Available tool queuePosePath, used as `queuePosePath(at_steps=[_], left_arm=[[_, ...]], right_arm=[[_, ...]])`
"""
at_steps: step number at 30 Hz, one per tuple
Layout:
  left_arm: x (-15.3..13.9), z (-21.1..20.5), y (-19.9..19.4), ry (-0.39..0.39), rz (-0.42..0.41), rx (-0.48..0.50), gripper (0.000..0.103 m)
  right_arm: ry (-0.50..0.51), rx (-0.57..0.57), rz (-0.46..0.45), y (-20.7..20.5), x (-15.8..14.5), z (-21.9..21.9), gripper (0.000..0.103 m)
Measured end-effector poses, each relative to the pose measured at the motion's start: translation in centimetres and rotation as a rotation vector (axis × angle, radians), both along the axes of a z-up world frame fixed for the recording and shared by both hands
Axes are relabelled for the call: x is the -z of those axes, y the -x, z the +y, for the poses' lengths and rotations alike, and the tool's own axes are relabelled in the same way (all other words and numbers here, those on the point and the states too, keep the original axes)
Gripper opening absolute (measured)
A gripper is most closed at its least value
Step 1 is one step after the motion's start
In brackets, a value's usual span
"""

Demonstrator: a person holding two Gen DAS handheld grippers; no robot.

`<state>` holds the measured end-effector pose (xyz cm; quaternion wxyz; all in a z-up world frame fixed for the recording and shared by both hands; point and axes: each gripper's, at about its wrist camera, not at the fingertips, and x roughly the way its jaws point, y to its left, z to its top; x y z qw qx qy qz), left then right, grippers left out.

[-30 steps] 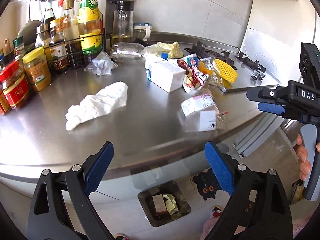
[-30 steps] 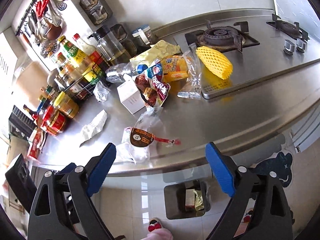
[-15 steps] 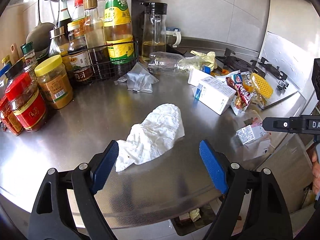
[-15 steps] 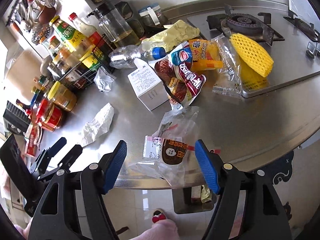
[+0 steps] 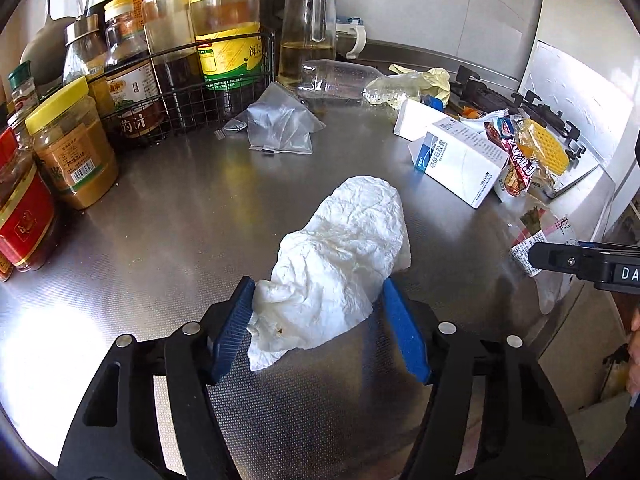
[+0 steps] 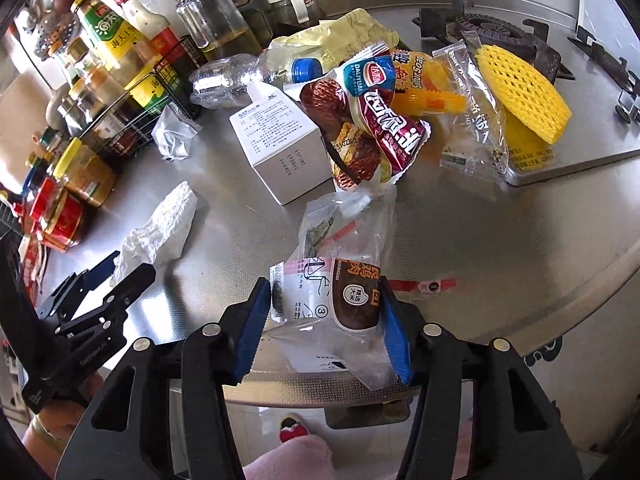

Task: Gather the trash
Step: 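Grasp the white tissue with the left tool while the right tool grasps the snack wrapper, then carry the tissue and wrapper down over the floor bin with both tools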

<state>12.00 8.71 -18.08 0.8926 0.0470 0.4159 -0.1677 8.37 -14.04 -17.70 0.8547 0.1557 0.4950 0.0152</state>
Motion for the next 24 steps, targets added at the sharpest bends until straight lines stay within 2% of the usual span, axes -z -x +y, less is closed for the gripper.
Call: queuePosePath(at_steps=[2,4,5,6,7,10,15,24], left_arm=[[0.0,-0.2,-0.2,-0.003,-0.002,0.006,0.051],[-0.1,-0.2,-0.4,-0.002,0.0,0.003,0.035],[-0.1,-0.2,-0.6,-0.001,0.002,0.0,0.031],[-0.2,-0.2,-0.8,0.0,0.005,-0.002,0.019],[-0.2,-0.2,-0.9,0.0,0.009,-0.007,0.011],[-0.4,-0.3,-0.9,0.017,0.016,-0.013,0.006],[-1.7,-1.5,0.3,0.052,-0.001,0.004,0.004],[-4.2,-6.3,6.1,0.102,-0.054,0.077,0.004]], right_arm=[[0.001,-0.008,-0.007,0.0,-0.2,-0.1,0.034],[0.005,-0.023,-0.02,-0.1,-0.4,-0.1,0.03],[0.006,-0.027,-0.024,0.0,-0.4,-0.2,0.027],[0.003,-0.029,-0.026,0.0,-0.5,-0.2,0.024],[-0.003,-0.031,-0.027,0.0,-0.6,-0.3,0.023],[-0.013,-0.042,-0.033,0.1,-0.8,-0.2,0.021],[-0.039,-0.061,-0.063,1.2,-1.3,-0.7,0.019],[-0.093,-0.082,-0.107,5.6,-1.8,-4.4,0.019]])
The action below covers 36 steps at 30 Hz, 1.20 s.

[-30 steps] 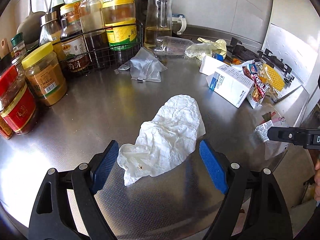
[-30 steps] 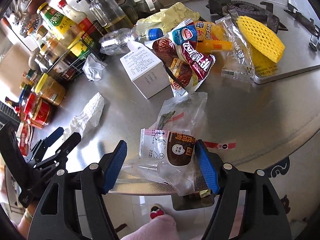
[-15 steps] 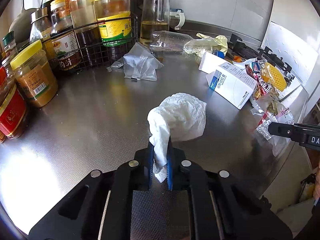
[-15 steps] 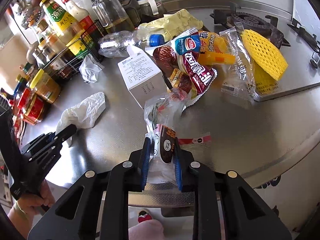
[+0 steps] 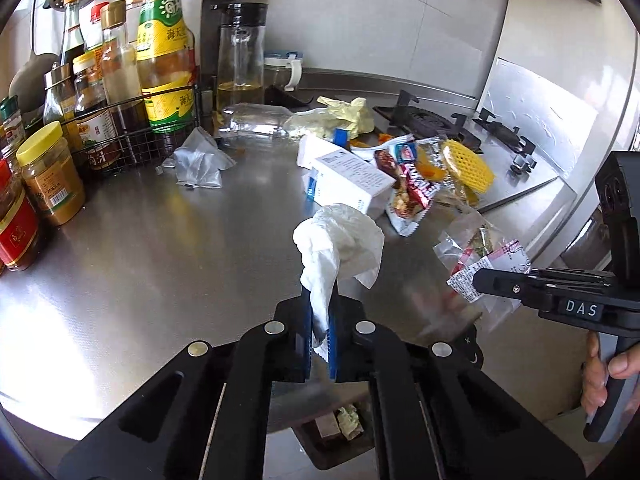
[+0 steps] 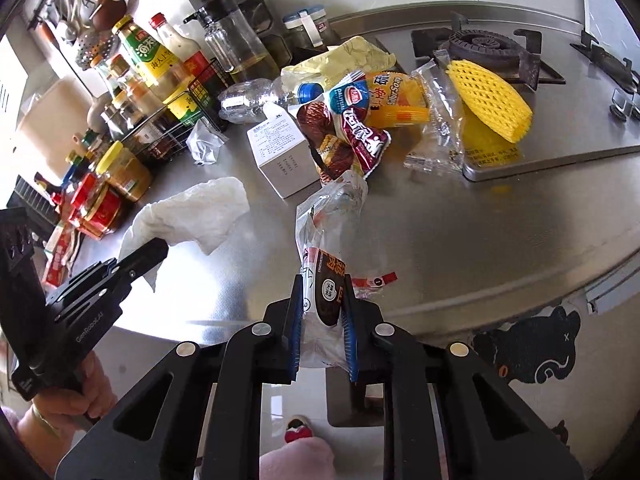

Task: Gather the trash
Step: 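Carry the tissue and wrapper down over the floor bin with both tools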

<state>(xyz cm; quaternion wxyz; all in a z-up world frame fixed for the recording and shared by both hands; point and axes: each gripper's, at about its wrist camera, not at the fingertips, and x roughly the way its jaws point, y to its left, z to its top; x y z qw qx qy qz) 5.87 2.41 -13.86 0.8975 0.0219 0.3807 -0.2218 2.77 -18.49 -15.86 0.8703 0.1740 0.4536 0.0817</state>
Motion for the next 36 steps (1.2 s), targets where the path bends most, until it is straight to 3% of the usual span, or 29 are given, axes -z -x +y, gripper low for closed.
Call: queuePosePath(at_steps=[10,16,24,31,36], left_arm=[[-0.2,-6.4,7.2,0.036,-0.006,0.067,0.004],[2.9,-9.2,11.2,0.02,0.088,0.082,0.004],[10.6,-9.2,12.1,-0.033,0.246,-0.006,0.004],[18.3,-7.0,10.6,-0.03,0.379,-0.112,0.004],[24.7,-5.3,9.9,-0.034,0.49,-0.17,0.004]], right_arm=[[-0.01,-0.004,-0.014,5.6,0.7,-5.4,0.019],[-0.014,-0.055,0.052,8.6,3.2,-6.8,0.019],[-0.032,-0.078,0.204,8.6,10.2,-6.4,0.019],[-0.106,-0.063,0.354,6.5,18.6,-4.0,0.019],[-0.143,0.011,0.436,5.1,24.6,-3.0,0.019]])
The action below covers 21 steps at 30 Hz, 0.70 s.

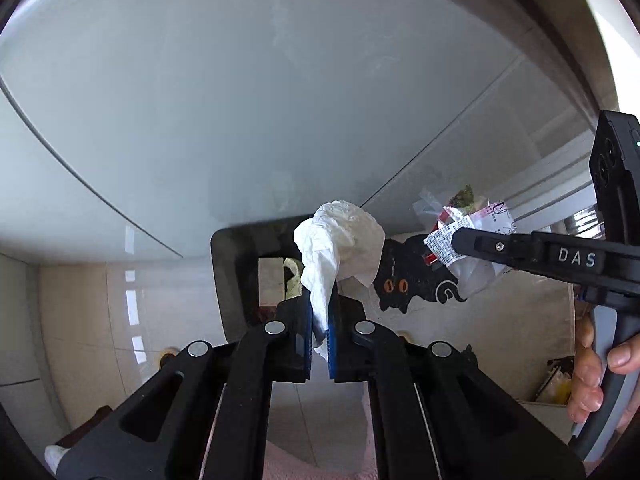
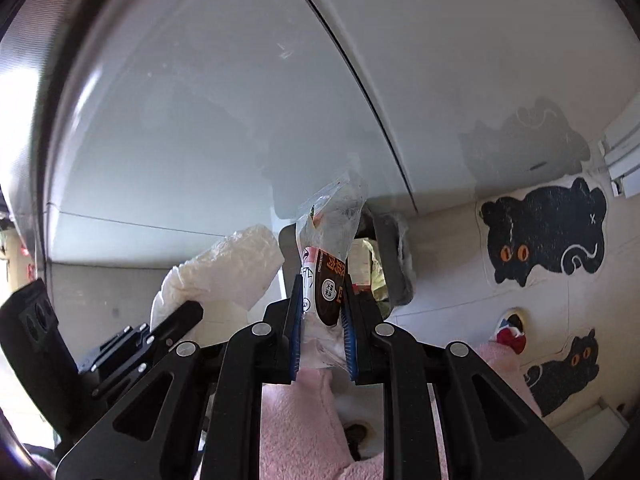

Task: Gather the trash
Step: 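Carry the tissue and wrapper down over the floor bin with both tools, then open the left tool over the bin while the right tool releases the wrapper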

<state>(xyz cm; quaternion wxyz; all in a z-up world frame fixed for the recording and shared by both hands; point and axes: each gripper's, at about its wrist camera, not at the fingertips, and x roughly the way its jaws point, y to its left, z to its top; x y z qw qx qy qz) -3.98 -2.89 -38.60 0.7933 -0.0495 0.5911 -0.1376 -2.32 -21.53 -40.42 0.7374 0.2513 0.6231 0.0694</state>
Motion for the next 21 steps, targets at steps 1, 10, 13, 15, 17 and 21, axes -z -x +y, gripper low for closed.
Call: queuePosePath(at_steps=[1,10,13,15,17,21], left_arm=[[1.3,0.2,-0.1,-0.003,0.017,-0.005,0.004],[9.2,1.1,-1.1,-0.027,0.117,-0.004,0.004],[10.5,0.9,-1.4,-0.027,0.127,-0.008,0.004],[11.3,1.2,-1.4,-0.024,0.135,-0.011,0.004],[12.2,1.4,-1.5,-0.022,0.141,-0.005,0.004],[13.2,1.4,-1.8,-0.018,0.149,0.006,0.004]], right_arm=[[0.0,0.01,0.014,-0.2,1.1,0.2,0.019],[-0.032,0.052,0.103,-2.1,8.1,2.8,0.019],[-0.054,0.108,0.143,-2.4,9.9,3.2,0.019],[-0.067,0.127,0.167,-2.6,10.9,3.6,0.019],[-0.06,0.123,0.178,-2.8,11.7,4.1,0.019],[-0.03,0.085,0.168,-3.4,12.7,5.2,0.019]])
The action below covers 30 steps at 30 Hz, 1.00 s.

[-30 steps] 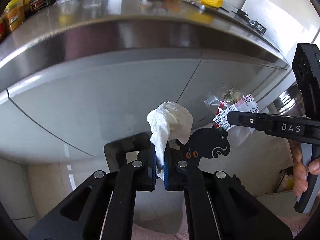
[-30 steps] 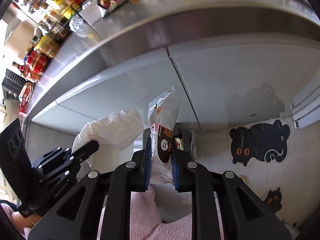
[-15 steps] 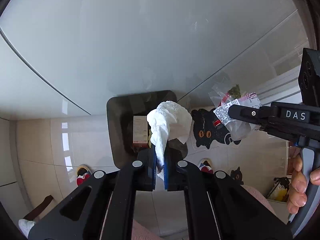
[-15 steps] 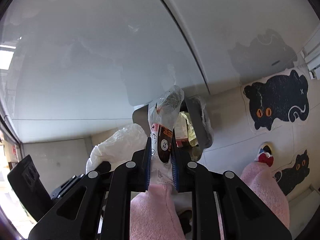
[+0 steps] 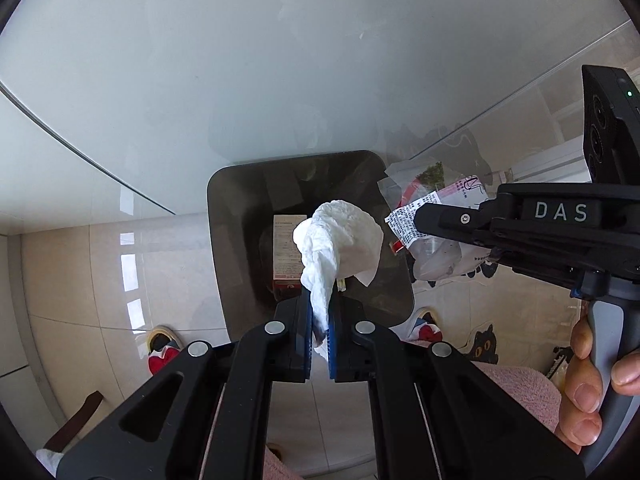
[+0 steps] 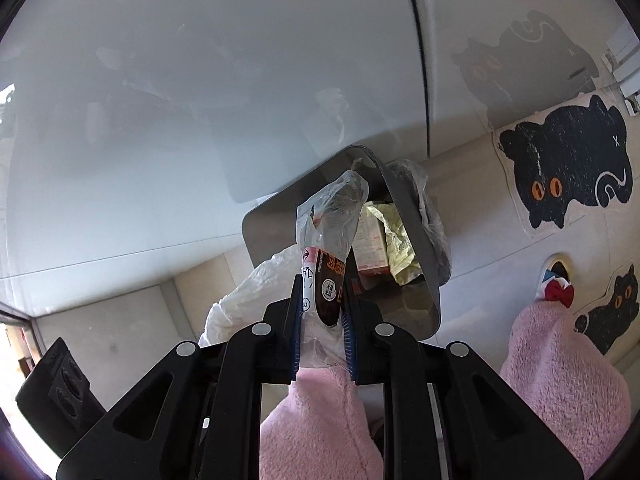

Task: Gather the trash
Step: 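Open the left tool over the bin while the right tool releases the wrapper, then move the right tool to the yellow foam net and grasp it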

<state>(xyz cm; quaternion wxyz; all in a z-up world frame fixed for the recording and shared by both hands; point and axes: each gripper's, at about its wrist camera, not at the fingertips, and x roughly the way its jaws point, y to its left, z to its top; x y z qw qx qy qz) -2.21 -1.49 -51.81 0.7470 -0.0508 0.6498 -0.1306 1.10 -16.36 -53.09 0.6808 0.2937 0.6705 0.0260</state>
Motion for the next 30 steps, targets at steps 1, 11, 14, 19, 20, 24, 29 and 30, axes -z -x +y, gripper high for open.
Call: queuePosePath(at_steps=[1,11,14,19,20,24,29,30], left_arm=[[0.2,0.0,0.0,0.003,0.003,0.0,0.004],[0.7,1.0,-0.5,0.025,-0.012,-0.028,0.032],[0.4,1.2,-0.7,0.036,-0.015,-0.035,0.036],[-1.2,1.1,-0.7,0.045,-0.033,-0.037,0.057],[-1.8,1.1,-0.7,0.046,-0.039,-0.035,0.061],[-5.0,0.9,-0.9,0.015,-0.083,-0.055,0.089],[-10.5,0.3,-0.7,0.008,-0.137,-0.064,0.095],[-11.7,0.3,-0.6,0.015,-0.156,-0.054,0.095]], right_arm=[[0.008,-0.008,-0.005,-0.2,0.1,0.3,0.019],[-0.006,0.052,0.018,-0.9,1.3,0.3,0.042],[-0.035,0.084,0.004,-0.9,0.8,-0.2,0.057],[-0.037,0.096,-0.024,-1.2,-1.2,-0.5,0.074],[-0.03,0.098,-0.029,-1.2,-1.8,-0.5,0.078],[-0.02,0.12,-0.054,-1.0,-4.7,-1.3,0.098],[-0.008,0.127,-0.091,0.5,-9.9,-3.3,0.1],[-0.002,0.126,-0.105,1.0,-11.2,-3.8,0.1]])
